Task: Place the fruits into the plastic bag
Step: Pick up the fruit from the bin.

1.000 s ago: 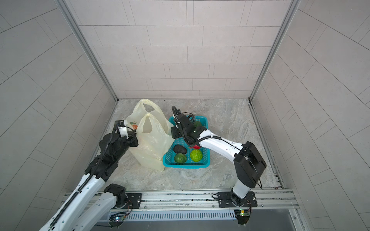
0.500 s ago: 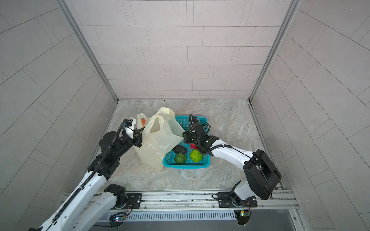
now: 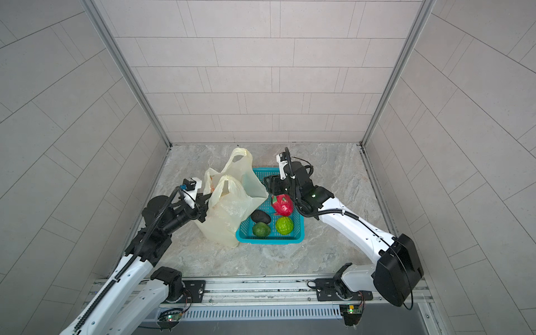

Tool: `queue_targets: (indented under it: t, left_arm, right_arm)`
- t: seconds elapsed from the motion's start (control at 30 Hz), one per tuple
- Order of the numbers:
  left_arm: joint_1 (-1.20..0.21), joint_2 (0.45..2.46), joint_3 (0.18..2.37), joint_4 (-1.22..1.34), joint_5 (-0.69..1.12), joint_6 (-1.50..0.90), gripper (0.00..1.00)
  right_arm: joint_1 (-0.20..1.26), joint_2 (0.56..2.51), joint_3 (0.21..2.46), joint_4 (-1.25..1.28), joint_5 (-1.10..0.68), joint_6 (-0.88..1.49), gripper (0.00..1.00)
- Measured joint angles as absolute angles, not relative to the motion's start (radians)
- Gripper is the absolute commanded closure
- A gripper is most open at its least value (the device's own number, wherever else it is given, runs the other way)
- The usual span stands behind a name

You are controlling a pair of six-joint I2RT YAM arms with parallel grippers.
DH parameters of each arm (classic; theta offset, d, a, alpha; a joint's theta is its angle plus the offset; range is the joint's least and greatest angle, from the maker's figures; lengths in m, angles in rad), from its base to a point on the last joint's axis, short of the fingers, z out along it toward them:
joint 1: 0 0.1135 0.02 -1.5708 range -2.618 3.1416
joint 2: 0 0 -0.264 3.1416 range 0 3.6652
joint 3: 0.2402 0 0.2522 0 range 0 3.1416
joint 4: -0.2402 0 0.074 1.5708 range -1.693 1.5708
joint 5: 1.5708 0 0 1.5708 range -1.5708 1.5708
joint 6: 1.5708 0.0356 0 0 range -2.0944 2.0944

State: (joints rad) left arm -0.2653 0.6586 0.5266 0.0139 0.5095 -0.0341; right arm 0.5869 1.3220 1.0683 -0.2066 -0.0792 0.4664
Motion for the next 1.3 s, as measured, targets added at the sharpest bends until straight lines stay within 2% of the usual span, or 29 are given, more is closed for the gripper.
queue_targets:
  t: [0.37, 0.63, 1.0, 1.1, 1.23, 1.3]
  left_arm:
    - [-0.265, 0.656, 0.521, 0.009, 0.491, -0.033, 1.0]
    - [-0.265, 0.666, 0.521, 0.007, 0.48, -0.037, 1.0]
    - [-0.265, 0.667, 0.521, 0.007, 0.477, -0.055, 1.0]
    - [-0.265, 0.667, 0.521, 0.007, 0.477, -0.056, 1.0]
    - [-0.265, 0.668, 0.521, 0.006, 0.477, -0.056, 1.0]
    - [-0.265, 0.668, 0.521, 0.006, 0.477, -0.056, 1.0]
  right_arm:
    - [0.588, 1.476, 1.141, -0.507, 0.004, 0.389, 0.25]
    - [0.546, 1.586, 1.305, -0.54, 0.049, 0.355, 0.25]
    - [0.447, 1.859, 1.485, -0.621, 0.013, 0.344, 0.27]
    - [0.427, 1.89, 1.503, -0.63, -0.03, 0.347, 0.36]
    - [0.419, 1.89, 1.503, -0.628, -0.052, 0.354, 0.65]
    - [0.418, 1.885, 1.494, -0.619, -0.058, 0.352, 0.72]
